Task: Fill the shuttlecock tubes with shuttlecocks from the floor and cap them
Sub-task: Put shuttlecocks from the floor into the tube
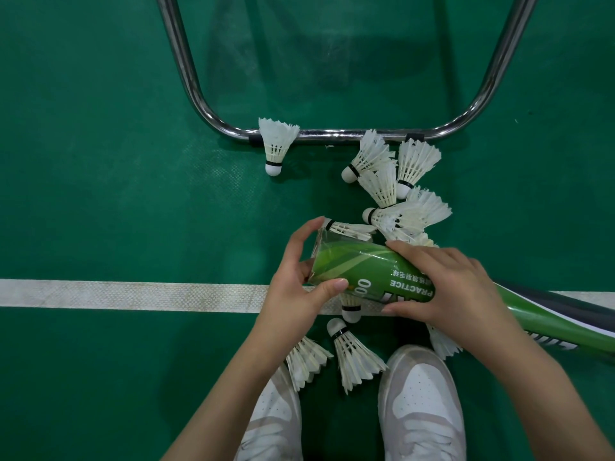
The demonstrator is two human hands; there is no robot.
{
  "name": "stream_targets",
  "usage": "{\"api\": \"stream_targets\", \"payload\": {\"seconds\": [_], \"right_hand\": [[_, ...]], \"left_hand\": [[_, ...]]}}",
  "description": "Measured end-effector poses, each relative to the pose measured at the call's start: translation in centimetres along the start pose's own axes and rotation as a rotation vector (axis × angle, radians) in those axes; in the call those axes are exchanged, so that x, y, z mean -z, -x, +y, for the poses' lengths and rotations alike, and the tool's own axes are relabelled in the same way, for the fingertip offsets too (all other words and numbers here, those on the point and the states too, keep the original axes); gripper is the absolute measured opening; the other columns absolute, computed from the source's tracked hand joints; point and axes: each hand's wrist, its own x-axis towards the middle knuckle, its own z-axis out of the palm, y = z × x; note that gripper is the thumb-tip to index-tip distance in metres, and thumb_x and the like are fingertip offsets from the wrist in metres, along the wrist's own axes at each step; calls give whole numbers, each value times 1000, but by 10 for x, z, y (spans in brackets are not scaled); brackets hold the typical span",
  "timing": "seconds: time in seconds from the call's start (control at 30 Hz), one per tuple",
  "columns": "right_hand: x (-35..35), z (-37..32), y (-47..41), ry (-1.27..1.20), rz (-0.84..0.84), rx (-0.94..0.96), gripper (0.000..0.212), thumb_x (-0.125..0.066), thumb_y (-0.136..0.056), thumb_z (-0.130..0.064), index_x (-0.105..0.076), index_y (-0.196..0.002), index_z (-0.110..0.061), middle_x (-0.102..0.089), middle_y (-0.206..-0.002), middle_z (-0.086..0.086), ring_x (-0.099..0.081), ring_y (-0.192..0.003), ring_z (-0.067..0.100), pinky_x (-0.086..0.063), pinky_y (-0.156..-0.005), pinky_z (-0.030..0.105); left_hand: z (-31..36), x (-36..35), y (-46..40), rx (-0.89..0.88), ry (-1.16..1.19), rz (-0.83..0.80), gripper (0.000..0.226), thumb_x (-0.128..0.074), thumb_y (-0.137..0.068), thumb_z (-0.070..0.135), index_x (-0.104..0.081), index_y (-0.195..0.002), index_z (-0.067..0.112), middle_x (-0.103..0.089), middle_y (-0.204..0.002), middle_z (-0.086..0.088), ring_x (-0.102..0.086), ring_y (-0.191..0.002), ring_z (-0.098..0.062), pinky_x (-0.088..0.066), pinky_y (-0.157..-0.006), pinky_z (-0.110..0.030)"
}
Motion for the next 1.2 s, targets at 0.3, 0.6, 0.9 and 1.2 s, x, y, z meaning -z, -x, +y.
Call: {"api": "stream_targets", "payload": {"seconds": [0.3, 0.6, 0.9, 1.2], "right_hand": [[-1, 0, 0, -3, 24, 14, 90, -39, -52, -78, -38, -134, -40, -56, -123, -8, -46, -111, 21, -32, -89, 39], [-4, 1, 1, 5, 54, 42, 87, -40, -54, -78, -42, -132, -38, -59, -118, -7, -50, -107, 23, -34, -85, 39], [-2, -1, 1, 4, 39, 24, 89, -40, -53, -79, -40, -133, -39, -57, -122, -8, -47, -111, 22, -33, -88, 39], [0, 0, 0, 5, 49, 19, 90, -40, -52, -78, -40, -133, -38, -58, -121, -6, -49, -108, 24, -35, -87, 41]], "left_hand": [[0, 2, -3, -3, -18, -74, 72, -61, -86, -5, -34, -132, 43, -69, -107, -1, -69, -95, -11, -50, -79, -14], [-8, 9, 9, -6, -122, -10, 71, -66, -85, 6, -32, -130, 49, -74, -95, 8, -66, -97, -2, -43, -85, -6], [-24, 26, 26, -27, -225, 88, 77, -71, -80, 7, -29, -130, 49, -66, -104, 22, -58, -107, 5, -42, -91, -8], [-38, 31, 39, 83, -414, -11, 99, -81, -69, 27, -11, -130, 59, -47, -123, 31, -38, -116, 20, -33, -98, -10]]}}
